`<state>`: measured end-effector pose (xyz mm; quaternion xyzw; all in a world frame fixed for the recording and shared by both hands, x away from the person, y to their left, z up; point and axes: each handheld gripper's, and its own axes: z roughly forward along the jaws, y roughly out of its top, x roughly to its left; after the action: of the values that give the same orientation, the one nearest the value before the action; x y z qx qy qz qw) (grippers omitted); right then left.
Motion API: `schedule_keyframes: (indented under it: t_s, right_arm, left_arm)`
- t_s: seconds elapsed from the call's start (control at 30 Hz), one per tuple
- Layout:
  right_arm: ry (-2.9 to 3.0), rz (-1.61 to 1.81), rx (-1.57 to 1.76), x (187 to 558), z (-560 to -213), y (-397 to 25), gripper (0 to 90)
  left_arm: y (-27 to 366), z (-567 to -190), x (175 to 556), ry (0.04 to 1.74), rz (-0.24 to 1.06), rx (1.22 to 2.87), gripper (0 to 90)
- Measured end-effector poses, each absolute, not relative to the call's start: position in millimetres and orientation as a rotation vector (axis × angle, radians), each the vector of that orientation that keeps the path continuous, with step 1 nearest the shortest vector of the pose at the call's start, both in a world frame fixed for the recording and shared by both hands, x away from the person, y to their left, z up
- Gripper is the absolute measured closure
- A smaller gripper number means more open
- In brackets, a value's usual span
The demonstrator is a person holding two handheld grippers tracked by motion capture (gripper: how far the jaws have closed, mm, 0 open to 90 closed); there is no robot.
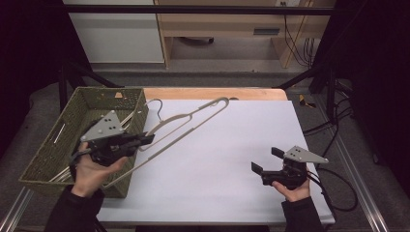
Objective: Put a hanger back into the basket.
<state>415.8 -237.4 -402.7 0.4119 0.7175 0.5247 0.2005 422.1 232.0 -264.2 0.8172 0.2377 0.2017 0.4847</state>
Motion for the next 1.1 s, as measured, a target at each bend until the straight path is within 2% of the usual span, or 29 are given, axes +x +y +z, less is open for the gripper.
schedule_keyframes:
  t_s: [0.37,1.1]
  right_arm:
    - [2.013,1.463,1.156,417.0,-404.4,-235.8,5.7]
    - [2.025,1.458,1.140,418.2,-405.4,-236.9,3.4]
  left_arm:
    - [282.4,-240.2,437.7,0.618,0.620,1.985,86.7]
    - [363.6,-264.7,474.6,0.787,0.649,2.003,86.8]
